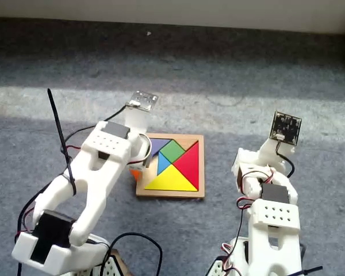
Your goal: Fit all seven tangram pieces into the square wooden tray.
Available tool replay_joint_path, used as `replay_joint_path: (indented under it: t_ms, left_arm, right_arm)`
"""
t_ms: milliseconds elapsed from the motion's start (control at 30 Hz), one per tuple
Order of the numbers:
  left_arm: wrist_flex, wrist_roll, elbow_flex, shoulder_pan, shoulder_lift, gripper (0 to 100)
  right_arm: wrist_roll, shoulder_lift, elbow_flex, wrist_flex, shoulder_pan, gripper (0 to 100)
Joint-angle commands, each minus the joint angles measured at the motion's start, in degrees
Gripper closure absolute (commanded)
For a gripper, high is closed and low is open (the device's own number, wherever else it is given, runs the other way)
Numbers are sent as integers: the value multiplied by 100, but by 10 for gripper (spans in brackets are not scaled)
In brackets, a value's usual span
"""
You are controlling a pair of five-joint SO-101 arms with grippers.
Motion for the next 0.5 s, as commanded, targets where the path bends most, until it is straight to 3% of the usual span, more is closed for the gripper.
replay_joint_path:
  t_ms: [0, 200, 467]
  left_arm:
    - [-273, 26, -40, 418, -242, 984]
    - [-281, 62, -13, 629, -242, 803]
    - [-273, 44, -40, 233, -295, 798]
  right_arm:
    - [70, -136, -31, -154, -22, 959]
    - [70, -136, -22, -154, -22, 959]
    - [70, -136, -31, -154, -40, 959]
